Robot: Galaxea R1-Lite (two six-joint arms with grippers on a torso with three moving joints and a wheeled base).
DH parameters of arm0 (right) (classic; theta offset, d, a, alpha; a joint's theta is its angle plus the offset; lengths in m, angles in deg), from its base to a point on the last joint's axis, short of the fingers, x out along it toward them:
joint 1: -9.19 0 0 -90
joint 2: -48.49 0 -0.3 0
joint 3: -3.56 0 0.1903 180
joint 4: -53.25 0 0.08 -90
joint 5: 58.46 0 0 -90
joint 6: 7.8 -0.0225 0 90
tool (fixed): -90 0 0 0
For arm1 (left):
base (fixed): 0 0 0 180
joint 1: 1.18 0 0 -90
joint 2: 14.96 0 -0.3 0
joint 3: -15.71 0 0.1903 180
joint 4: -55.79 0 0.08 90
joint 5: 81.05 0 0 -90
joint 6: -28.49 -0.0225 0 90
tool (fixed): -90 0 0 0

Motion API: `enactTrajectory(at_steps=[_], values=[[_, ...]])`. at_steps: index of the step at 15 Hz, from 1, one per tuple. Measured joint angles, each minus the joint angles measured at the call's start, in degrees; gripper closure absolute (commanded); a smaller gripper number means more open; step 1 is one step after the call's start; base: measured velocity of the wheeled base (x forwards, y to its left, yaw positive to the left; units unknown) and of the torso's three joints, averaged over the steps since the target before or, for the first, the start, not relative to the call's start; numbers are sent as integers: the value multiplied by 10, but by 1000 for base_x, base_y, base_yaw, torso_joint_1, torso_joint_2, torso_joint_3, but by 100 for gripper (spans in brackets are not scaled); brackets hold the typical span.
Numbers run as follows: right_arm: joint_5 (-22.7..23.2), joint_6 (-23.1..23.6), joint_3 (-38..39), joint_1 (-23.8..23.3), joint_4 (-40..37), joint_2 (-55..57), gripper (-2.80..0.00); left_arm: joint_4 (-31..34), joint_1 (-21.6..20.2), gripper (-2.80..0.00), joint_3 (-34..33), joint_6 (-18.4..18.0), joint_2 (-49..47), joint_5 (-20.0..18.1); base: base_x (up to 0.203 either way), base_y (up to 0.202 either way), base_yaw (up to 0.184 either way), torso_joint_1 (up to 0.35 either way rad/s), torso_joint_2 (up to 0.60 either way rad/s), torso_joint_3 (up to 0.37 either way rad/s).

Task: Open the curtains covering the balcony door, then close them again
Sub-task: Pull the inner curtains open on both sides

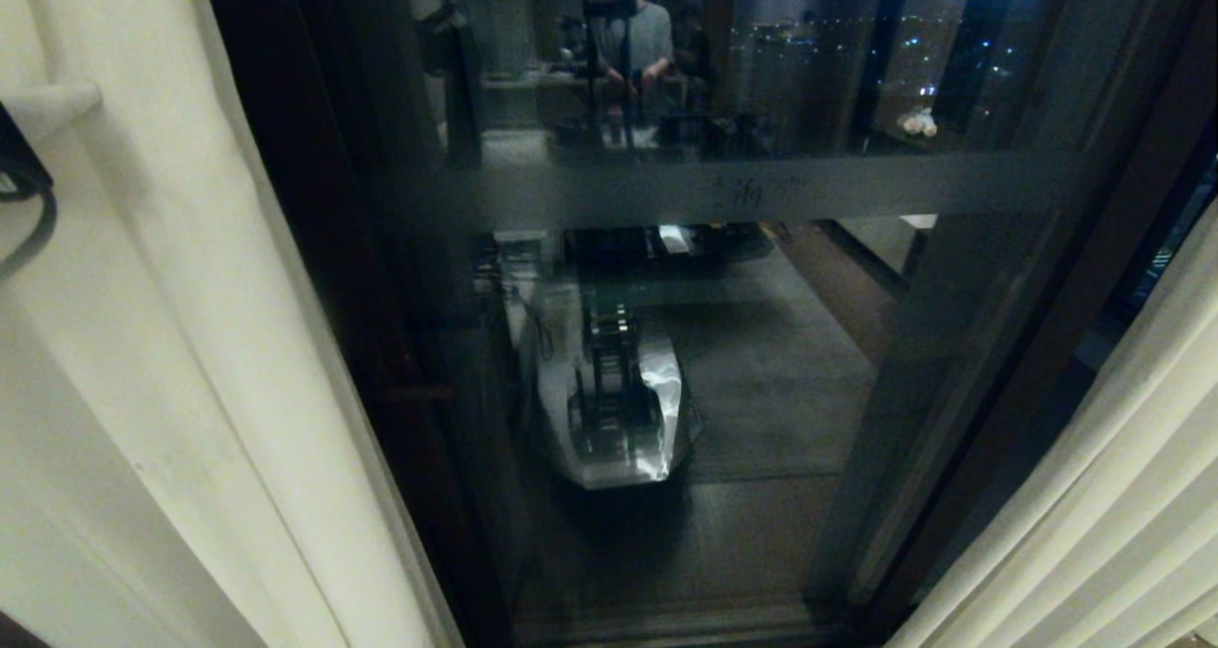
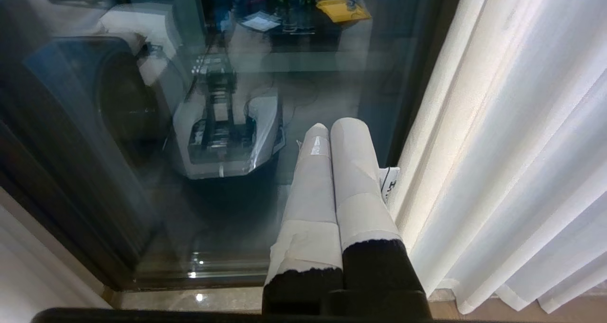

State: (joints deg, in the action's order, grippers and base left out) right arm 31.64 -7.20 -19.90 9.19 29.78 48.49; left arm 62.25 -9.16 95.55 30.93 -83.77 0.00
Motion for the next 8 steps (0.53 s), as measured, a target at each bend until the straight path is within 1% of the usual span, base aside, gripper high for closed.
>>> enactTrajectory(at_steps=[2,4,8], values=[[0,0,0,0,0,0,0,4,-17,0,13,16,0,-2,0,0,0,0,0,0],[0,0,0,0,0,0,0,5,-48,0,38,37,-3,-5,0,0,0,0,0,0],[0,0,0,0,0,0,0,2,-110,0,102,90,-20,-7,0,0,0,0,0,0]])
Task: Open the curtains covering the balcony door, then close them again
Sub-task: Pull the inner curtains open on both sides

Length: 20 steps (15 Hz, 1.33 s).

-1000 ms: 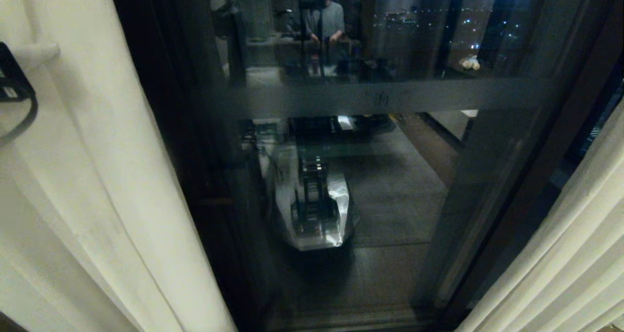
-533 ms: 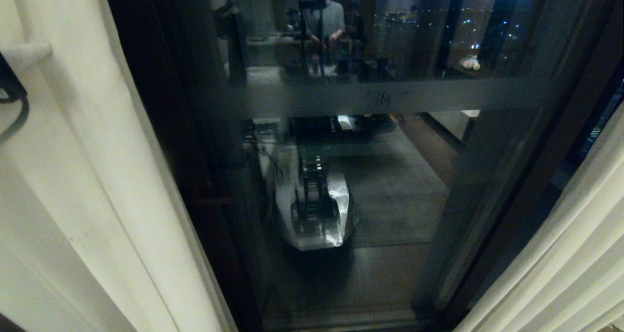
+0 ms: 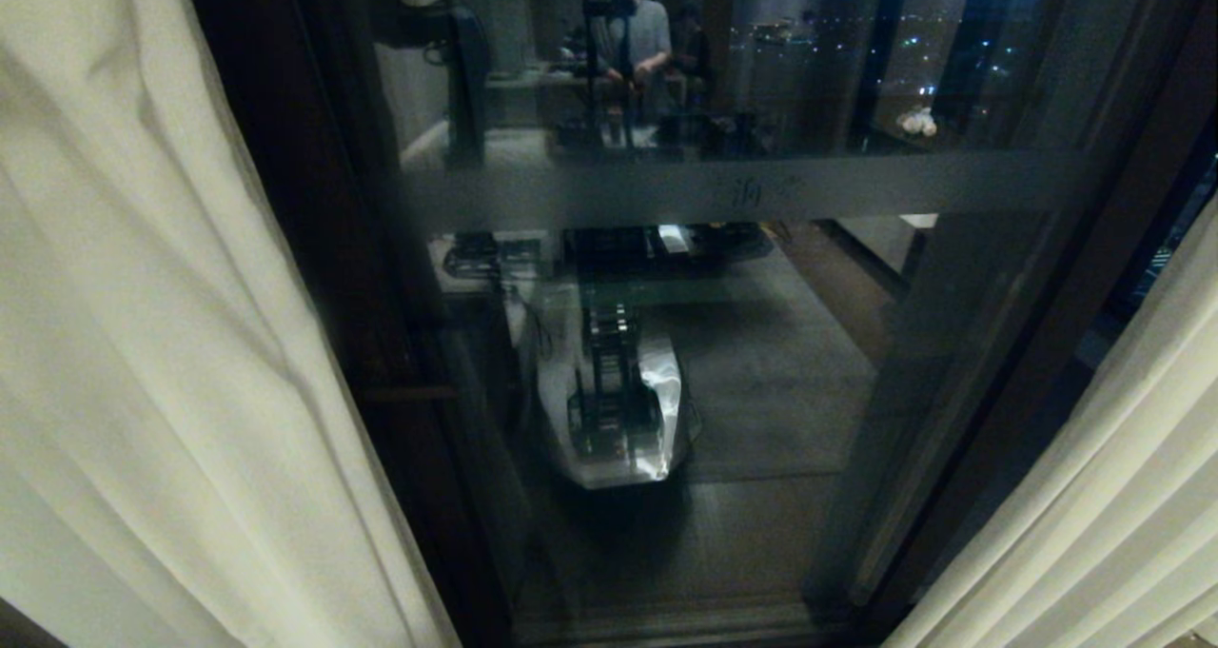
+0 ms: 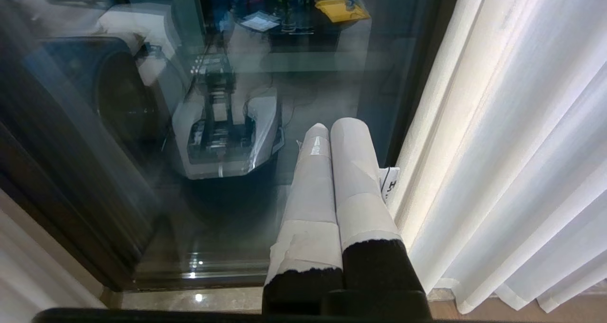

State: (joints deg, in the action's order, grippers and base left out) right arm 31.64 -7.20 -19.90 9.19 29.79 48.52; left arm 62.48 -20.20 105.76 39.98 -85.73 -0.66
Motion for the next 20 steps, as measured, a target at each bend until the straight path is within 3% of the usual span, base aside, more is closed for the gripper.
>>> enactTrajectory(at_steps=[5,11,14,20], values=[[0,0,0,0,0,0,0,-2,-65,0,57,59,-39,-3,0,0,0,0,0,0],[0,0,0,0,0,0,0,-4,-170,0,99,63,-93,-100,0,0,0,0,0,0],[0,0,0,0,0,0,0,-7,-229,0,151,63,-140,-121,0,0,0,0,0,0],[0,0,0,0,0,0,0,-64,-297,0,201,62,-226,-147,0,0,0,0,0,0]])
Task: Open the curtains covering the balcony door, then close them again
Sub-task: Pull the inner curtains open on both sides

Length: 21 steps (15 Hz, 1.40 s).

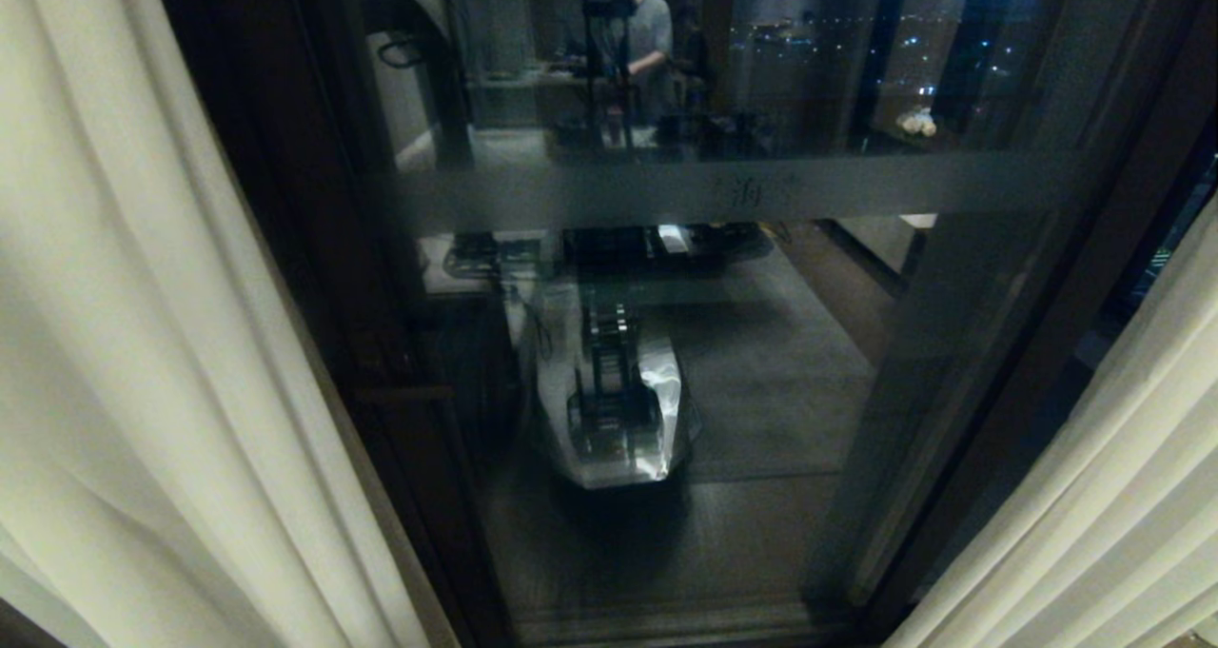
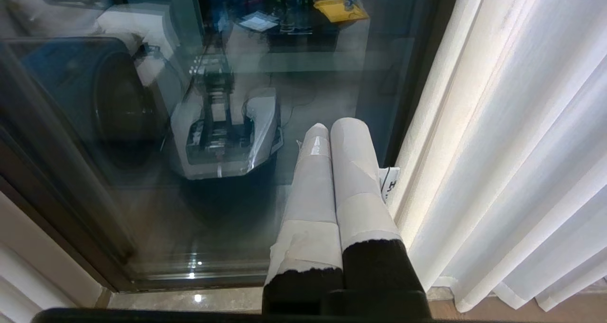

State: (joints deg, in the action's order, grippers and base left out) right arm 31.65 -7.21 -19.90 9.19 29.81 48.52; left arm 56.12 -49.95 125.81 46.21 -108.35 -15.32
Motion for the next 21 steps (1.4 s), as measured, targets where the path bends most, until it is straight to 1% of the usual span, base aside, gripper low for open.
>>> enactTrajectory(at_steps=[3,8,9,10,12,13,15,21], values=[[0,0,0,0,0,0,0,-17,-33,0,46,0,-48,-1,0,0,0,0,0,0],[0,0,0,0,0,0,0,-18,-81,0,137,0,-131,-2,0,0,0,0,0,0],[0,0,0,0,0,0,0,-18,-91,0,153,1,-147,-8,0,0,0,0,0,0],[0,0,0,0,0,0,0,-17,-101,0,166,2,-162,-23,0,0,0,0,0,0],[0,0,0,0,0,0,0,-17,-122,0,190,2,-189,-53,0,0,0,0,0,0],[0,0,0,0,0,0,0,-17,-130,0,201,3,-201,-57,0,0,0,0,0,0],[0,0,0,0,0,0,0,-17,-142,0,218,9,-223,-59,0,0,0,0,0,0],[0,0,0,0,0,0,0,-18,-169,0,261,10,-276,-59,0,0,0,0,0,0]])
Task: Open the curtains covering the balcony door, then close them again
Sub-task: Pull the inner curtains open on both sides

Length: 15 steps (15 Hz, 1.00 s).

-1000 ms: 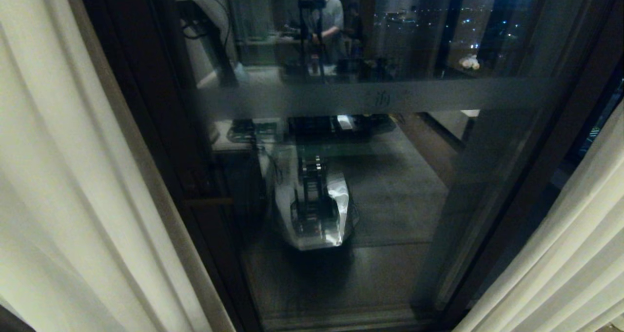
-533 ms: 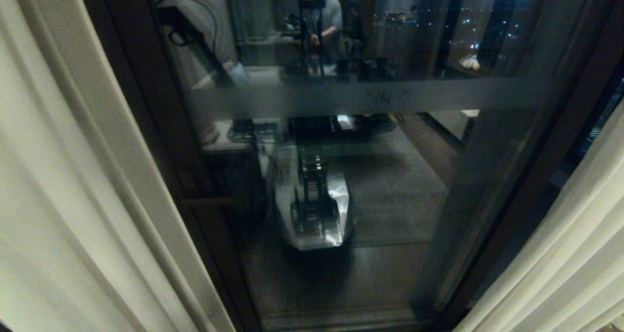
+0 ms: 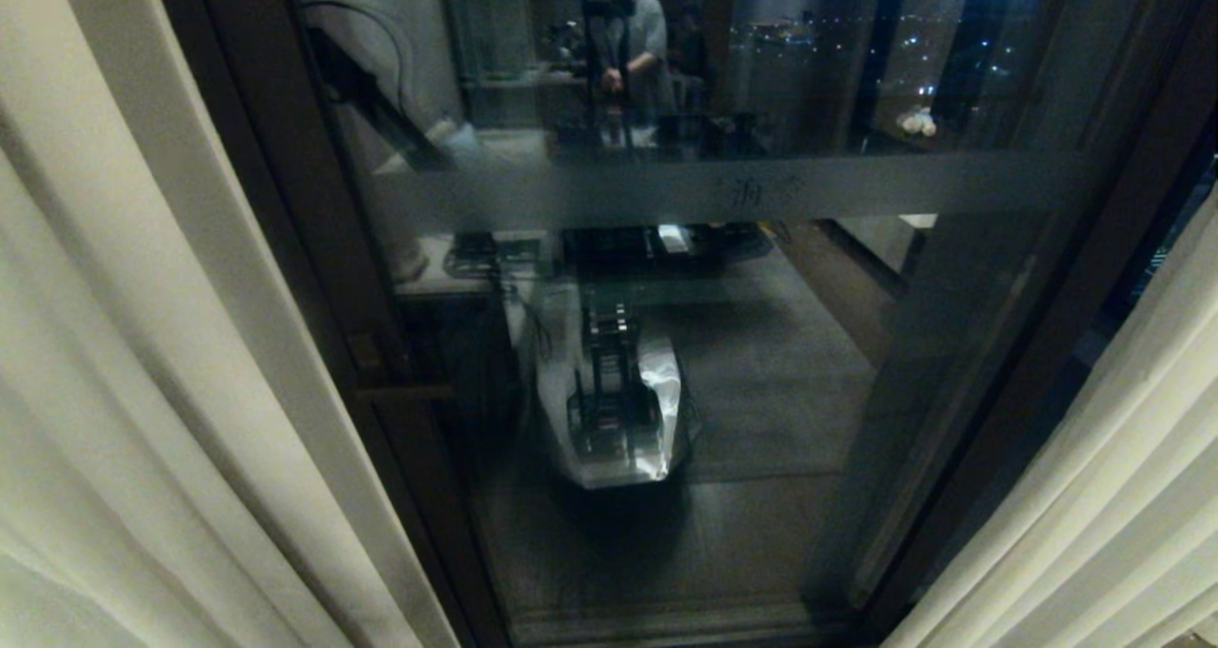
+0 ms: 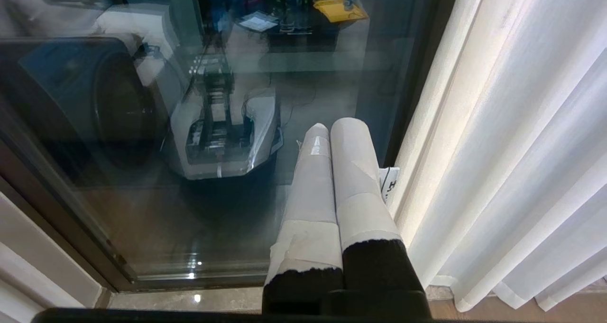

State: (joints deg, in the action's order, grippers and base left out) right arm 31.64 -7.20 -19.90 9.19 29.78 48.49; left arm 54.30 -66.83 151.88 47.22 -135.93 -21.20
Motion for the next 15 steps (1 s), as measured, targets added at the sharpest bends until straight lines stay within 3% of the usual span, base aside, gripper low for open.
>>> enactTrajectory(at_steps=[9,15], values=[[0,0,0,0,0,0,0,-26,-33,0,7,0,-36,0,0,0,0,0,0,0],[0,0,0,0,0,0,0,-20,-31,0,2,-1,-12,-3,0,0,0,0,0,0]])
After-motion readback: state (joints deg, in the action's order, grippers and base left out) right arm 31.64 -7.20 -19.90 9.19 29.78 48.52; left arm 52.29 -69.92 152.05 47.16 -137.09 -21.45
